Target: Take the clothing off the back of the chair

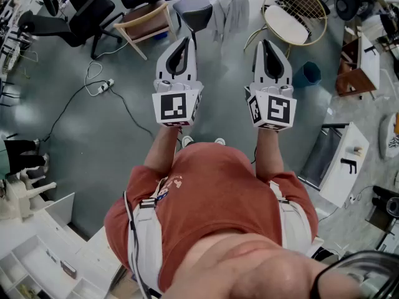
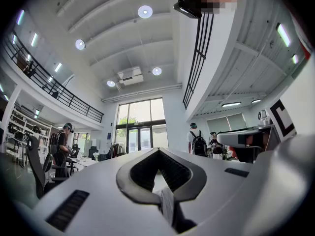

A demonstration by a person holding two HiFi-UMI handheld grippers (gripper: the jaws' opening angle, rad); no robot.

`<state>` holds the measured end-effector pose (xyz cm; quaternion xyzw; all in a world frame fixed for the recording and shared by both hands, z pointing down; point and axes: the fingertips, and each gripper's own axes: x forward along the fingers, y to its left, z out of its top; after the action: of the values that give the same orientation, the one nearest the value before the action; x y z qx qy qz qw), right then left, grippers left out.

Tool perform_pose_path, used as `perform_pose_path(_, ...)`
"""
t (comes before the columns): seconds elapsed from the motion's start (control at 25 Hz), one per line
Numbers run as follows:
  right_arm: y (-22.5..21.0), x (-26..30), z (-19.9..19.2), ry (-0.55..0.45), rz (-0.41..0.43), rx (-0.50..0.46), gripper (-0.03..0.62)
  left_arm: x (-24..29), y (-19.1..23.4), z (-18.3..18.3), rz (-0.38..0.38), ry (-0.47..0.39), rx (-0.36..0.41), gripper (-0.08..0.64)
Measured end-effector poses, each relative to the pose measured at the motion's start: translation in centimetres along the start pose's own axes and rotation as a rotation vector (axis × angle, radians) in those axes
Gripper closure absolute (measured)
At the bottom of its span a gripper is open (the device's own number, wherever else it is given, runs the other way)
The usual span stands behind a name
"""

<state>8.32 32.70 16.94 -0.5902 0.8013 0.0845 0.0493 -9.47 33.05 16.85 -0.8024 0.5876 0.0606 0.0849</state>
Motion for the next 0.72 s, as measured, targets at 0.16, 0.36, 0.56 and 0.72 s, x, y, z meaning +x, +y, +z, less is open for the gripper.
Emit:
perform_pose_path(0.16,1.2,0.9,0.3,-0.007,0.002,-0.012,0.555,0.0,1.4,0.5,-0.002,-0.026,0.001,0.546)
perform_pose_path(0.36,3.2,1.6,0.2,-0.008,0.002,-0.030,0.554,-0.9,3.9,0.5,0.003,-0.044,-0.019,0.546)
perform_pose_path(0.56,4.6,1.6,-0.3,-0.009,0.001,0.005,0.554,-1.8,5.5,-0.3,0.011,-0.036,-0.040,0.546)
perform_pose_path(0.72,5.8,2.1,-1.2,0.012,0.004,0.017,0.554,-2.3,6.6,-1.3,0.014,-0.021,-0.044,0.546)
